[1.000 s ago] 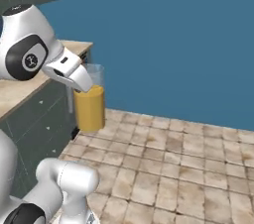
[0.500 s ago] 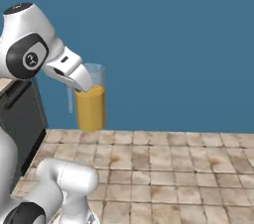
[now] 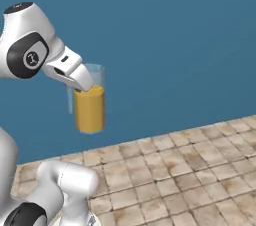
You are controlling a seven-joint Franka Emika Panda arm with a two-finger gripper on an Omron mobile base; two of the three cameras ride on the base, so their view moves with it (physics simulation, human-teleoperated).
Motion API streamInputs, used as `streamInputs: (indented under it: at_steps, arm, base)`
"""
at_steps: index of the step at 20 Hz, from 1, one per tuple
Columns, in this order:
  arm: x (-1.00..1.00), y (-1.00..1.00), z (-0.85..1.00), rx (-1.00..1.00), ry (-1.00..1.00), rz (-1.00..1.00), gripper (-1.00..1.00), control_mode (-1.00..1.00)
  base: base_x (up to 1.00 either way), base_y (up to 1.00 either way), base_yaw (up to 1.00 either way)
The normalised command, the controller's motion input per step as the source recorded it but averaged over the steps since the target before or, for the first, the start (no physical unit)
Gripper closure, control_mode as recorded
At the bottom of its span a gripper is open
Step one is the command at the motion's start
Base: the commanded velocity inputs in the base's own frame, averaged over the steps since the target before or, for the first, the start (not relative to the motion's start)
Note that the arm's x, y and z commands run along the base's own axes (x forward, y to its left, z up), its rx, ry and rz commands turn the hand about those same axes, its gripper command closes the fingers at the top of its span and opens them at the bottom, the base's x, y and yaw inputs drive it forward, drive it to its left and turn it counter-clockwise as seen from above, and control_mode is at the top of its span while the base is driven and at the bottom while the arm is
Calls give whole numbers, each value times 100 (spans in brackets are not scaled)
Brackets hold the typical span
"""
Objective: There is a tray on the dining counter. Grab the cup, mug, and pitcher and place them on the tray. The pitcher may be placed next to the tray if it cannot fit the tray.
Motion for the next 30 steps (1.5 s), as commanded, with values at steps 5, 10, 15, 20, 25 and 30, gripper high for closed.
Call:
streamInputs:
  at_steps: [5,10,15,20,25,30]
  arm:
    - [0,0,0,0,0,0,100,100]
    - [0,0,0,0,0,0,100,100]
    - [0,0,0,0,0,0,100,100]
    - [0,0,0,0,0,0,100,100]
    - [0,0,0,0,0,0,100,100]
    - [0,0,0,0,0,0,100,100]
  base:
    - [78,-12,-67]
    - [55,-3,-68]
    - [38,6,-67]
    - [17,30,-64]
    - [2,71,-50]
    - [14,79,-41]
